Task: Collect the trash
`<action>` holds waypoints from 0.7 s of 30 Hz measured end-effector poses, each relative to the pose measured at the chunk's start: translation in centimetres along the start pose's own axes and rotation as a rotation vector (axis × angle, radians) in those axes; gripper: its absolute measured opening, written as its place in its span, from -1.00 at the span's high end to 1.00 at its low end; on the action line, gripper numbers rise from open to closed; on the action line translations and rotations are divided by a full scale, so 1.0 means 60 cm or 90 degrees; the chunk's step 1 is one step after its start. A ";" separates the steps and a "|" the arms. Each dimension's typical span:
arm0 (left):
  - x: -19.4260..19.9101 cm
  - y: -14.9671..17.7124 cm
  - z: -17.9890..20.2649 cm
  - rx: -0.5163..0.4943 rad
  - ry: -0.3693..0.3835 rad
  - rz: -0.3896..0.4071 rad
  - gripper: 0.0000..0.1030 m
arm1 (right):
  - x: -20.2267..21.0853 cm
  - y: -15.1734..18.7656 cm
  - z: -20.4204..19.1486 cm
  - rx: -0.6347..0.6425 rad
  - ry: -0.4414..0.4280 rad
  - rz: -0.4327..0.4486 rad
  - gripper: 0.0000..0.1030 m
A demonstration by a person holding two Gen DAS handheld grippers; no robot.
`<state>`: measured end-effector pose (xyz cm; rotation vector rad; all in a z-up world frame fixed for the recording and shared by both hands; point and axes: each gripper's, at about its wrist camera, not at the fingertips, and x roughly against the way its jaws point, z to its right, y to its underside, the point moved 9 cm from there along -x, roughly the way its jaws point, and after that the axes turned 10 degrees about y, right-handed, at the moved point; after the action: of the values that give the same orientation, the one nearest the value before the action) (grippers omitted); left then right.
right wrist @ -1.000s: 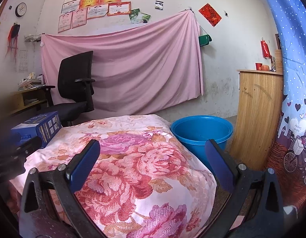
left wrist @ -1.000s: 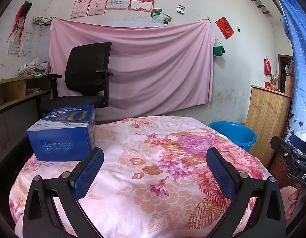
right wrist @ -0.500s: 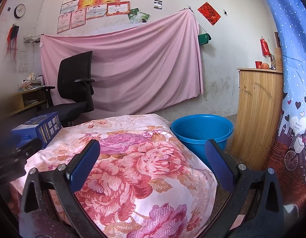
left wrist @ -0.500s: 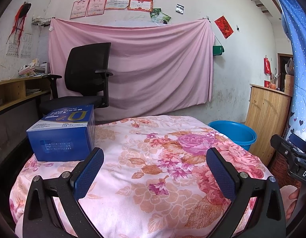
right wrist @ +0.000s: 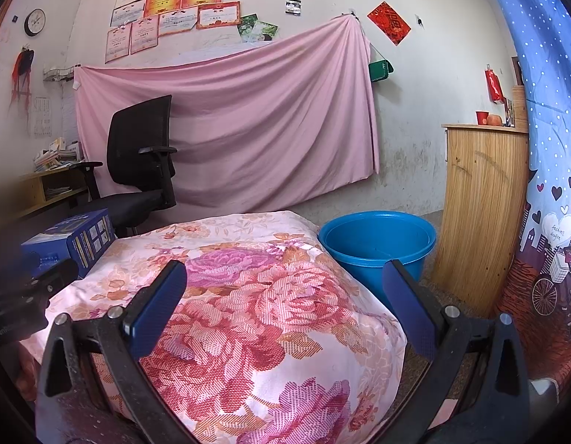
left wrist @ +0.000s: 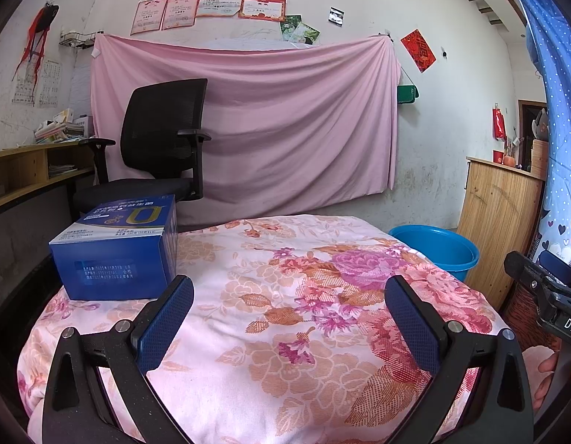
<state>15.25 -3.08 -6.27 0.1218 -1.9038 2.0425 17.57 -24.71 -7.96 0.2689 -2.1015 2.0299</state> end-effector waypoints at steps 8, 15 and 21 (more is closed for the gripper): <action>0.000 0.000 0.001 0.002 0.001 0.000 -0.96 | -0.001 0.001 0.000 -0.002 -0.001 -0.002 -1.00; 0.000 0.000 0.002 0.000 0.000 0.001 -0.96 | -0.002 0.002 -0.001 -0.007 0.000 -0.005 -1.00; 0.000 0.000 0.000 0.002 0.001 -0.001 -0.96 | -0.001 0.002 -0.001 -0.010 0.000 -0.006 -1.00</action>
<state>15.23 -3.11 -6.28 0.1223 -1.9000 2.0435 17.60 -24.65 -8.11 0.2753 -2.1119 2.0076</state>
